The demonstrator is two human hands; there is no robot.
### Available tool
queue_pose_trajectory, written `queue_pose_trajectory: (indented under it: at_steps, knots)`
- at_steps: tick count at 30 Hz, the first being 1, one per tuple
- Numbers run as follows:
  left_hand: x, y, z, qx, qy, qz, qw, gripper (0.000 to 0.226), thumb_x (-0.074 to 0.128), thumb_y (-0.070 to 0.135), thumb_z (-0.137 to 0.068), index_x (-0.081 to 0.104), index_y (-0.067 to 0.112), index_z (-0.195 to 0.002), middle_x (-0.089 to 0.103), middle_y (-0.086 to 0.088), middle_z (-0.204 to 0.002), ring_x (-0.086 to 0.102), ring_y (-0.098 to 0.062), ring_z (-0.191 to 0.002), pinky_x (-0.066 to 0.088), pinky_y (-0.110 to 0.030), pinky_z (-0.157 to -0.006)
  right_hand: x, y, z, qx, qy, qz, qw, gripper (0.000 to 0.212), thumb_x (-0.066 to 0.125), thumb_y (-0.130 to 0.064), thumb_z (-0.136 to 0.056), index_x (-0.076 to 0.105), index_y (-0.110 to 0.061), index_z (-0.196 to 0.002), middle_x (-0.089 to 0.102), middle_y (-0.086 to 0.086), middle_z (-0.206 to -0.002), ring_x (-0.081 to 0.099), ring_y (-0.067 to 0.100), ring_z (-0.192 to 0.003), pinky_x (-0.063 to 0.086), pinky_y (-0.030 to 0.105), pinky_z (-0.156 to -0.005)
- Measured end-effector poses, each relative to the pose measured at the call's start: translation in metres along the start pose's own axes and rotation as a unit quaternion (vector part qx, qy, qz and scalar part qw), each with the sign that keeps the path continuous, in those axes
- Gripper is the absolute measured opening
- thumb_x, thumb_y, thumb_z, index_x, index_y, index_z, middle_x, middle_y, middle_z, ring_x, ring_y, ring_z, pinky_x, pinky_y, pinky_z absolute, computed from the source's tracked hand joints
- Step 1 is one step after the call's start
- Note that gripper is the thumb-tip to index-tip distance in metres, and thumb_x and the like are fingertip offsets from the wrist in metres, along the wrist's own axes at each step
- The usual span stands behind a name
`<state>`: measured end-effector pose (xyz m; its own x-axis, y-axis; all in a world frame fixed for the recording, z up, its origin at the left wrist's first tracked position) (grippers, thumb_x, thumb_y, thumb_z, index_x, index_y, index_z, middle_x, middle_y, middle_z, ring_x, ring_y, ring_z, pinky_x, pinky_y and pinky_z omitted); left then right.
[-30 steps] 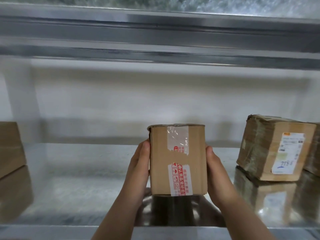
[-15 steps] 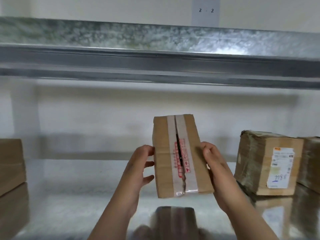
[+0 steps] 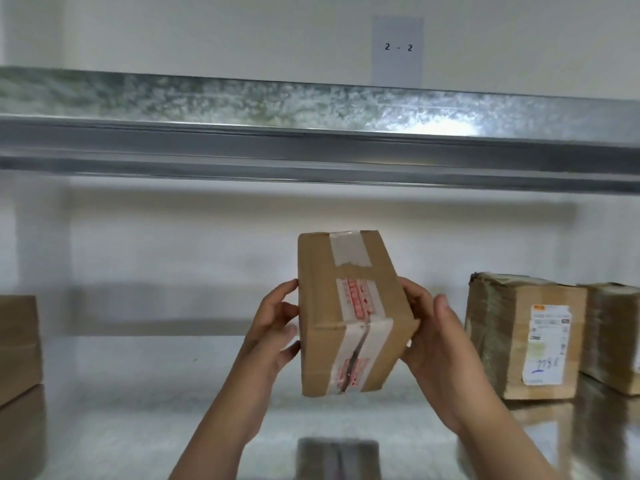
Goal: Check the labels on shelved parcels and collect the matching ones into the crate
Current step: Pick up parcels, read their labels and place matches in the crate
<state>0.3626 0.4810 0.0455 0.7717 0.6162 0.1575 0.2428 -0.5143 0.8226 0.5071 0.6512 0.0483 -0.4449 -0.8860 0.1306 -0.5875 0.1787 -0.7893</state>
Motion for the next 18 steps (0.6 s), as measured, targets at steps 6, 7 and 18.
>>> queue_pose_trajectory:
  at_steps: [6, 7, 18]
  knots:
    - [0.000, -0.030, 0.015, 0.069, 0.019, -0.062, 0.995, 0.052, 0.068, 0.049, -0.075, 0.053, 0.025, -0.119, 0.063, 0.005, -0.124, 0.058, -0.018, -0.128, 0.054, -0.038, -0.102, 0.008, 0.018, 0.013, 0.014, -0.016, -0.001, 1.000, 0.076, 0.076, -0.077, -0.073, 0.061, -0.029, -0.130, 0.065, 0.011, -0.135, 0.061, 0.038, -0.122, 0.047, 0.062, -0.101]
    - [-0.002, -0.036, 0.016, 0.078, 0.019, -0.067, 0.994, 0.053, 0.070, 0.042, -0.074, 0.052, 0.023, -0.120, 0.062, 0.004, -0.126, 0.058, -0.019, -0.128, 0.054, -0.038, -0.103, 0.011, 0.021, 0.016, 0.026, -0.019, -0.012, 0.999, 0.074, 0.078, -0.076, -0.071, 0.062, -0.031, -0.128, 0.066, 0.010, -0.133, 0.064, 0.034, -0.118, 0.049, 0.056, -0.096]
    - [-0.009, -0.042, 0.017, 0.098, 0.019, -0.046, 0.994, 0.089, 0.076, 0.037, -0.069, 0.035, 0.068, -0.141, 0.060, 0.007, -0.125, 0.051, -0.008, -0.135, 0.052, -0.031, -0.103, 0.020, 0.032, 0.018, 0.050, 0.005, -0.048, 0.998, 0.076, 0.076, -0.075, -0.074, 0.059, -0.027, -0.131, 0.065, 0.012, -0.137, 0.065, 0.027, -0.115, 0.050, 0.052, -0.092]
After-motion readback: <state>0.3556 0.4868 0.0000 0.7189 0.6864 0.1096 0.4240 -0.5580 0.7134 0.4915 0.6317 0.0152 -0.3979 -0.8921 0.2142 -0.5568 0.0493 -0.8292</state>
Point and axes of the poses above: each hand's wrist, its own z-axis away from the middle knuckle, its own x-axis out of the palm, y = z × x, the point moved 2 cm from there along -z, towards the middle knuckle
